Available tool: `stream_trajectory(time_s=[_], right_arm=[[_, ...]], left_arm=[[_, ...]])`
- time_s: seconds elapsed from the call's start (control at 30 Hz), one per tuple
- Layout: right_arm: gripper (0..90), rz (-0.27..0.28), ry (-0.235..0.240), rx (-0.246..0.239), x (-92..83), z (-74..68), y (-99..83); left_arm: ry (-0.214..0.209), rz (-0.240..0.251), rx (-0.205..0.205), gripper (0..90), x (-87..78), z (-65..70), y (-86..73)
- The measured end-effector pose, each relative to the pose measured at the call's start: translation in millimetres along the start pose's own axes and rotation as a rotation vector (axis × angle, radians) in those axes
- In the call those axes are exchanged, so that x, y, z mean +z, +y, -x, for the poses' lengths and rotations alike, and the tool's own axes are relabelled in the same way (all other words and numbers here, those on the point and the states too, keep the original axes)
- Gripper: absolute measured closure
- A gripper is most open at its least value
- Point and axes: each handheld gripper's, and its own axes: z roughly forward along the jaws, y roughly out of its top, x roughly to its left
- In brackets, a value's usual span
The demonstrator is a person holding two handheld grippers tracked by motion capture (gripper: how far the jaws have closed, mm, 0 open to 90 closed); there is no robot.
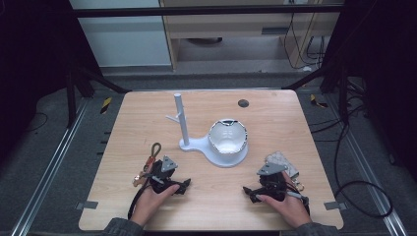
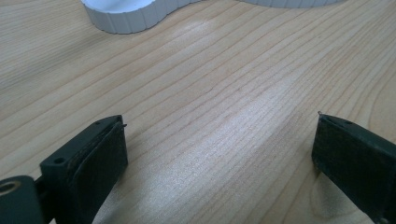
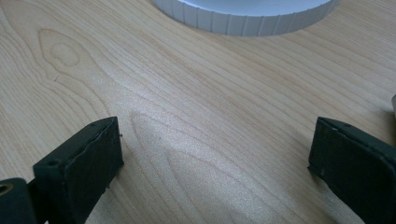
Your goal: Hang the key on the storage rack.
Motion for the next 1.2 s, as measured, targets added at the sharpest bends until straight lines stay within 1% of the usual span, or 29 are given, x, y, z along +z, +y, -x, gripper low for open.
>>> stream_trajectory(time_s=[0.13,0.2,0.23,0.27,0.37,0.4,0.47,0.5,0.57,0.63,0.67,0.7,0.73,0.77,0.8,0.87,0.93,1.0,1.07,1.13,1.17,1.2], right_arm=[[2.8,0.0,0.0,0.001,0.0,0.0,0.0],[2.8,0.0,-0.001,0.002,0.0,-0.2,0.0],[2.8,0.0,-0.001,0.002,0.0,-0.2,0.0],[2.8,0.0,0.0,0.001,0.0,0.0,0.0],[2.7,0.0,-0.003,0.005,0.1,-0.4,0.1],[2.7,0.001,-0.003,0.007,0.2,-0.6,0.1],[2.7,0.001,-0.003,0.007,0.3,-0.6,0.1],[2.6,0.002,-0.001,0.011,0.4,-0.8,0.2],[2.6,0.002,-0.002,0.013,0.5,-0.9,0.2],[2.6,0.002,-0.002,0.011,0.5,-0.6,0.3],[2.6,0.002,-0.002,0.01,0.5,-0.6,0.3],[2.6,0.002,-0.002,0.01,0.5,-0.6,0.3],[2.6,0.002,-0.002,0.01,0.4,-0.7,0.3],[2.6,0.002,-0.002,0.01,0.4,-0.7,0.3],[2.6,0.002,-0.003,0.01,0.5,-0.7,0.1],[2.6,-0.002,-0.006,0.009,-0.3,-0.7,-0.2],[2.6,0.0,-0.006,0.008,-0.5,-0.7,-0.5],[2.6,-0.002,-0.005,0.012,-0.8,-1.0,-0.5],[2.6,-0.001,-0.004,0.009,-0.7,-0.8,-0.6],[2.6,-0.001,-0.005,0.01,-0.8,-0.9,-0.6],[2.6,-0.001,-0.006,0.009,-0.8,-0.8,-0.6],[2.6,-0.001,-0.006,0.01,-0.8,-0.9,-0.6]], left_arm=[[-0.007,-0.004,0.005,2.5,-1.7,0.5,-1.0],[-0.021,-0.013,-0.001,3.1,-4.1,0.7,-0.9],[-0.021,-0.013,-0.001,4.0,-4.1,0.7,-0.9],[-0.033,-0.013,-0.009,4.0,-6.3,0.2,-0.7],[-0.02,-0.013,0.004,4.7,-11.0,-2.0,1.2],[-0.006,-0.013,0.008,5.1,-15.4,-4.3,3.8],[-0.001,-0.011,0.007,5.1,-17.8,-5.7,5.8],[0.008,-0.018,0.014,5.1,-20.3,-7.6,8.0],[0.03,-0.036,0.026,5.3,-24.4,-12.5,12.9],[0.042,-0.058,0.022,5.3,-29.6,-19.8,18.7],[0.058,-0.083,0.021,6.1,-34.0,-26.2,23.0],[0.058,-0.083,0.021,6.1,-34.0,-26.2,23.0],[0.069,-0.101,0.024,6.0,-35.9,-30.0,24.8],[0.079,-0.116,0.017,6.0,-38.1,-34.1,26.4],[0.091,-0.119,0.0,6.3,-40.8,-38.5,27.2],[0.118,-0.139,-0.017,6.9,-46.5,-47.8,29.1],[0.136,-0.166,-0.016,5.9,-51.0,-54.6,31.3],[0.157,-0.203,-0.02,4.8,-54.3,-61.0,33.9],[0.169,-0.237,-0.012,6.5,-57.0,-66.7,37.2],[0.177,-0.248,-0.017,9.7,-59.0,-71.1,40.2],[0.177,-0.257,-0.021,11.4,-59.8,-74.3,42.1],[0.175,-0.261,-0.041,11.4,-61.3,-78.2,44.5]])
